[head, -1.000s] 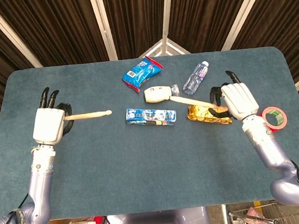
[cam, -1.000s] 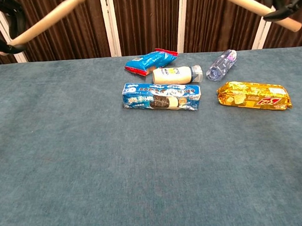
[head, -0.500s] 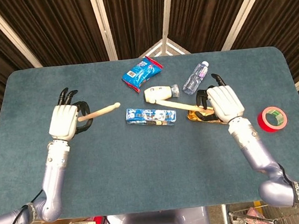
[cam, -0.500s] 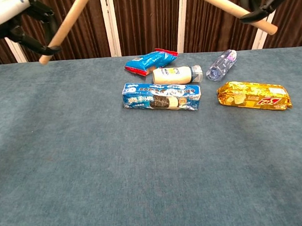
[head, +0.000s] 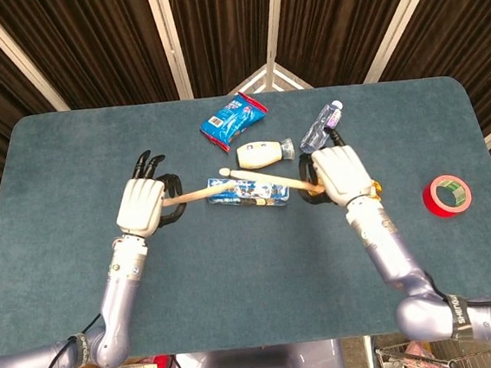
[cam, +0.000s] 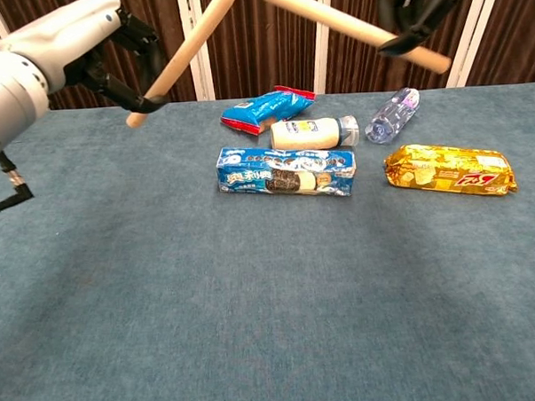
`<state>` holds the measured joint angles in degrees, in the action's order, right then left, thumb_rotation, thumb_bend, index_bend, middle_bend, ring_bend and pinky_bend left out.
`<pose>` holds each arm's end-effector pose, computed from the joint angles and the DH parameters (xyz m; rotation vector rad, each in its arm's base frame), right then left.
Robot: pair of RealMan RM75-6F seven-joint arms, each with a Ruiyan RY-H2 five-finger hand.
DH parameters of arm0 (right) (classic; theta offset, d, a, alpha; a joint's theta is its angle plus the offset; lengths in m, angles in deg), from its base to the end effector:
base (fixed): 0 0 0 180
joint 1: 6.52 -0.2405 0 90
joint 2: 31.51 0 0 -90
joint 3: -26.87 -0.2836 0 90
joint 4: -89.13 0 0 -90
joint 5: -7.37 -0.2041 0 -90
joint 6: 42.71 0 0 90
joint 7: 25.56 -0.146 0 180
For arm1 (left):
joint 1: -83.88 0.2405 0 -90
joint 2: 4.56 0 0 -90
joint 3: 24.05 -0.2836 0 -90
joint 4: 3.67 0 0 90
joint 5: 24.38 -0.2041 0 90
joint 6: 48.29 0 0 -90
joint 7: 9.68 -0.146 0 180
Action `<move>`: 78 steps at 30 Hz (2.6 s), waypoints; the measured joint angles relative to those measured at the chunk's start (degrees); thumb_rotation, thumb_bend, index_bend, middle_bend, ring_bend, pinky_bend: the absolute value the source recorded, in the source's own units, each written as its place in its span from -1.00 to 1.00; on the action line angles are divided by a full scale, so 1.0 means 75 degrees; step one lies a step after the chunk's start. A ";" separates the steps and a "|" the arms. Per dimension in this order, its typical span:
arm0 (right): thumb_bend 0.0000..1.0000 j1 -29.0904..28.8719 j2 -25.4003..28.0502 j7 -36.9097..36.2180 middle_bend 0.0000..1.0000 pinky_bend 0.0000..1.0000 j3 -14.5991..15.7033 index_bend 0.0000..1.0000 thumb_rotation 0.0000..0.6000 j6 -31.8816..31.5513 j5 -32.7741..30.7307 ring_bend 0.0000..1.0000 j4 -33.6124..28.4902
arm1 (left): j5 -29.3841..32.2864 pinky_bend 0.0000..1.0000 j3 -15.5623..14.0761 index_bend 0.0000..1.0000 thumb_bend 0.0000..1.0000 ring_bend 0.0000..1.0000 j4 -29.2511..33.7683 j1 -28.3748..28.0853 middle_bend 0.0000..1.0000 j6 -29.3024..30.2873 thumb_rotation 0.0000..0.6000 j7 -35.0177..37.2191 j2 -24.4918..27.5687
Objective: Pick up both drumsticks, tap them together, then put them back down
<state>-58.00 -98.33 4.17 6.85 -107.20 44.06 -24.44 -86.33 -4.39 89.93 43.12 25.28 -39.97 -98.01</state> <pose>-0.0814 -0.3788 0.1252 1.6416 -1.0200 1.0428 -0.1130 0.3617 0.0278 -1.5136 -0.8697 -1.1952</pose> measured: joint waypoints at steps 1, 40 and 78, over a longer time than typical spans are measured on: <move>-0.05 -0.0052 -0.0050 0.0059 0.33 -0.92 -0.0009 0.63 1.00 -0.0064 -0.0090 -0.06 -0.0034 | -0.0011 -1.00 0.0009 0.31 -0.15 -0.71 -0.0029 -0.0022 0.19 0.0035 1.00 0.0037 -0.0075; -0.01 -0.0911 -0.0718 0.0807 0.34 -0.92 -0.0071 0.64 1.00 -0.0985 -0.1164 -0.04 -0.0619 | -0.0434 -1.00 -0.0169 0.31 -0.16 -0.71 -0.0889 -0.0224 0.20 0.0284 1.00 0.0509 -0.1273; 0.00 0.1910 0.0386 -0.2503 0.34 -0.92 0.2076 0.65 1.00 0.0028 0.4187 -0.04 0.2366 | 0.1301 -1.00 -0.1717 0.32 -0.17 -0.71 -0.0237 0.0875 0.22 -0.0575 1.00 -0.1423 0.1100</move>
<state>-43.68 -95.44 -14.59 22.42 -106.99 75.47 -6.69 -76.57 -17.26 88.15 49.68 20.96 -50.64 -89.76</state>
